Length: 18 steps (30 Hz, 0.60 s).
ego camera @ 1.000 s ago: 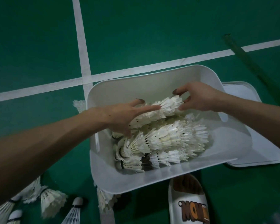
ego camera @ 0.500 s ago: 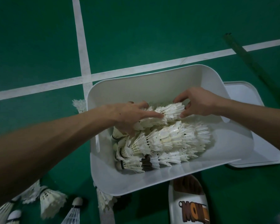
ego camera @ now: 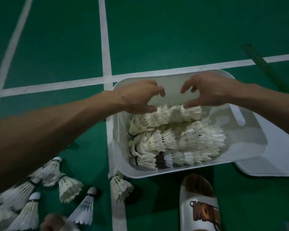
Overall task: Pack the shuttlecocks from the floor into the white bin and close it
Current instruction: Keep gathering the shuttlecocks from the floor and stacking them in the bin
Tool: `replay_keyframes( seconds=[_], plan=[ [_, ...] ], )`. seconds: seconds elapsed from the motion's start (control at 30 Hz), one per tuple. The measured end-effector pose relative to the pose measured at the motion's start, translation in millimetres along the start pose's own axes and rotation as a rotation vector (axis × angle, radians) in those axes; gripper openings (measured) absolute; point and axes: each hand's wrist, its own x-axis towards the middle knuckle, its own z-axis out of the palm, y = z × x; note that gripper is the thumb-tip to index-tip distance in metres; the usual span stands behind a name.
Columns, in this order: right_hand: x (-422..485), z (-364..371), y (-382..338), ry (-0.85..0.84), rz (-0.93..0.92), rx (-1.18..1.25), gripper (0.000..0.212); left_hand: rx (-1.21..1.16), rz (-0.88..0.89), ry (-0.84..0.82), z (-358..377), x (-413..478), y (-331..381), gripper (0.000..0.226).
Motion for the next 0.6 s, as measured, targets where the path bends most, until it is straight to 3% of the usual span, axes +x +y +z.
replay_keyframes(
  seconds=[0.13, 0.27, 0.37, 0.5, 0.6],
  plan=[
    [17, -36, -45, 0.145, -0.097, 0.013, 0.044, -0.033, -0.099, 0.264, -36, -23, -23, 0.038],
    [47, -53, -98, 0.247, -0.216, 0.070, 0.039, -0.042, -0.245, 0.318, -44, -62, -67, 0.034],
    [71, -48, -141, 0.207, -0.294, 0.106, 0.037, -0.029, -0.377, 0.207, -24, -92, -108, 0.038],
    [112, -23, -190, 0.091, -0.357, 0.044, 0.038, -0.027, -0.592, -0.130, 12, -130, -158, 0.056],
    [144, -2, -213, -0.059, -0.335, -0.053, 0.047, -0.067, -0.637, -0.267, 33, -151, -183, 0.065]
  ],
)
